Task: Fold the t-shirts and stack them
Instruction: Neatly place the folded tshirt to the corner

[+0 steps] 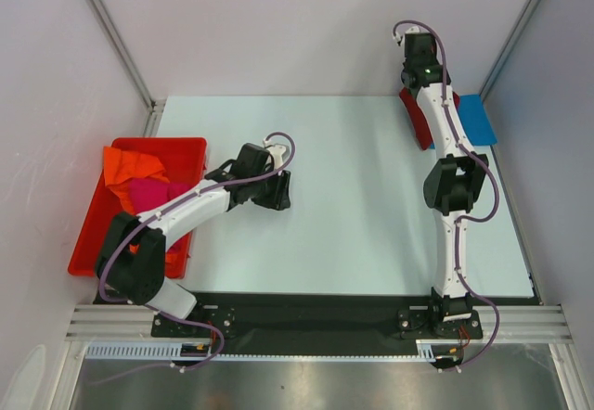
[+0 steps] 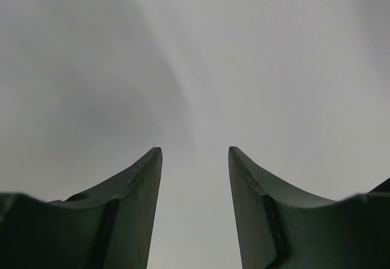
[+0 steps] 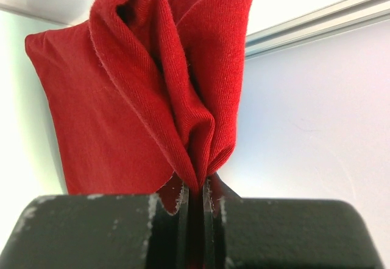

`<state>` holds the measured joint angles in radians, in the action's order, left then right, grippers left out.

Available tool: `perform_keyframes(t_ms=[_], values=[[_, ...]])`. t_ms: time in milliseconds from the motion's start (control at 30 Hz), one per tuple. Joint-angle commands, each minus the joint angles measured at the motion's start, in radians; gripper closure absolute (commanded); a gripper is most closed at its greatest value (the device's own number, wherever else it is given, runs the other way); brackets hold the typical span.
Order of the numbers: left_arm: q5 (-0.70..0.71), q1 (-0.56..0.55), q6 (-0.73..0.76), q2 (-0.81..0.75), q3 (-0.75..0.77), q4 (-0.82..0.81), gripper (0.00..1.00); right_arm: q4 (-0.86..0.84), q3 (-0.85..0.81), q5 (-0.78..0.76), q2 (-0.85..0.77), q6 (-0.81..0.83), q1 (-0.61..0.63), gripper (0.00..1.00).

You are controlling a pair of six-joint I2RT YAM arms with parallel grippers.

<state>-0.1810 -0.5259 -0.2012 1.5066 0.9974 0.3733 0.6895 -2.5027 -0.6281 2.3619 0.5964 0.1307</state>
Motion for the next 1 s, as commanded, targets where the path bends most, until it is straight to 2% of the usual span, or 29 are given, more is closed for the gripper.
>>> perform_keyframes(t_ms=[0, 967], values=[[-0.025, 0.01, 0.009, -0.003, 0.03, -0.014, 0.47, -0.079, -0.05, -0.041, -0.099, 0.023, -0.009, 1.0], [-0.048, 0.012, 0.006, 0.021, 0.02, -0.013, 0.48, -0.134, 0.015, 0.013, -0.007, -0.01, -0.109, 1.0]])
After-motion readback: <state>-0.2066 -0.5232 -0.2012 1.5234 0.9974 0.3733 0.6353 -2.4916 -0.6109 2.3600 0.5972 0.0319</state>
